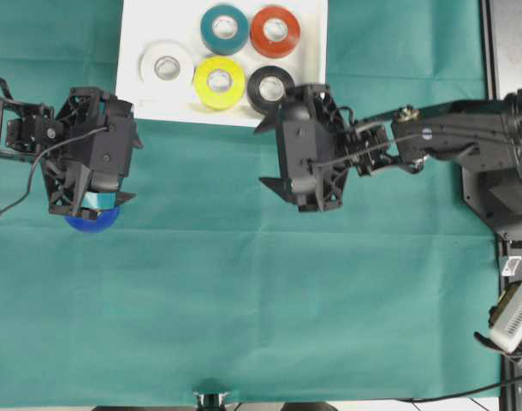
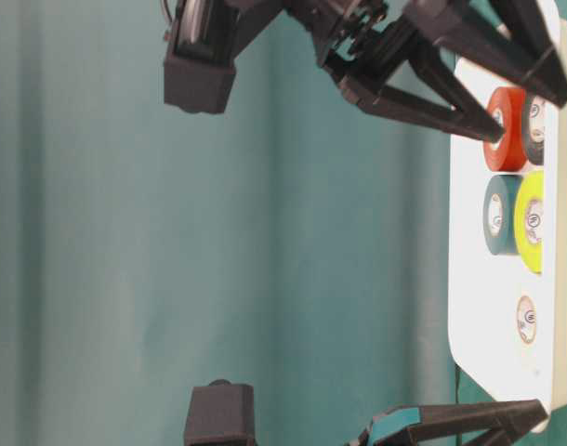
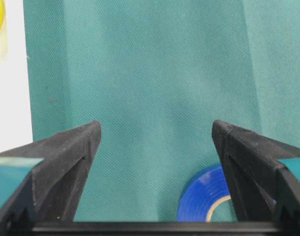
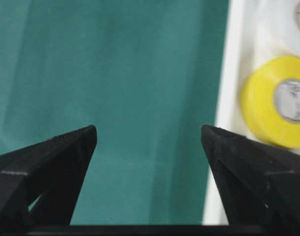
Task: Put the tape alternately from left to right into the white case.
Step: 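Lower the left gripper onto the blue tape roll and grasp its rim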
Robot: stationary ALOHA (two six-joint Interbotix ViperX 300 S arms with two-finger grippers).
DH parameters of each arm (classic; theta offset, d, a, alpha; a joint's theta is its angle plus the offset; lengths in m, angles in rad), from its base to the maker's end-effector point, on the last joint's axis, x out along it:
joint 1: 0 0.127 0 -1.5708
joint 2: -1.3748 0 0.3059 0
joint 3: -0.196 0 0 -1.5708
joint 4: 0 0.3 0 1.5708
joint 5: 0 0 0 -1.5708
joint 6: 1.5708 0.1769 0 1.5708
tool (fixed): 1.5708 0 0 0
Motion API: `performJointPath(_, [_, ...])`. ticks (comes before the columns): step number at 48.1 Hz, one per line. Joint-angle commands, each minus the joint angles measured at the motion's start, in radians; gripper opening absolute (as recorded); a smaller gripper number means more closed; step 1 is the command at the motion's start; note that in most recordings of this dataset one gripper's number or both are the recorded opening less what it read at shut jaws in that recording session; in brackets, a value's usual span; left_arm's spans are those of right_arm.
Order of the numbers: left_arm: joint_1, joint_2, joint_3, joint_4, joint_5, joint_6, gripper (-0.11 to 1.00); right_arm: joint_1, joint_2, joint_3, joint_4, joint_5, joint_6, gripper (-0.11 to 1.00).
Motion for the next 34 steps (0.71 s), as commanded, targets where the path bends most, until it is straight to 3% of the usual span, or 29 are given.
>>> performJointPath(1, [-0.005, -0.021, -0.014, -0.003, -0.003, -0.002, 0.97, 0.012, -0.025, -0.003, 0.000, -0.018, 0.002, 0.78])
performJointPath(16, [-0.020, -0.021, -0.017, -0.003, 0.011, -0.008, 0.97, 0.018, -0.025, 0.003, 0.002, -0.031, 0.002, 0.78])
performJointPath(34, [-0.057, -0.074, 0.015, -0.003, 0.118, -0.040, 0.97, 0.018, -0.023, 0.003, 0.002, -0.031, 0.002, 0.78])
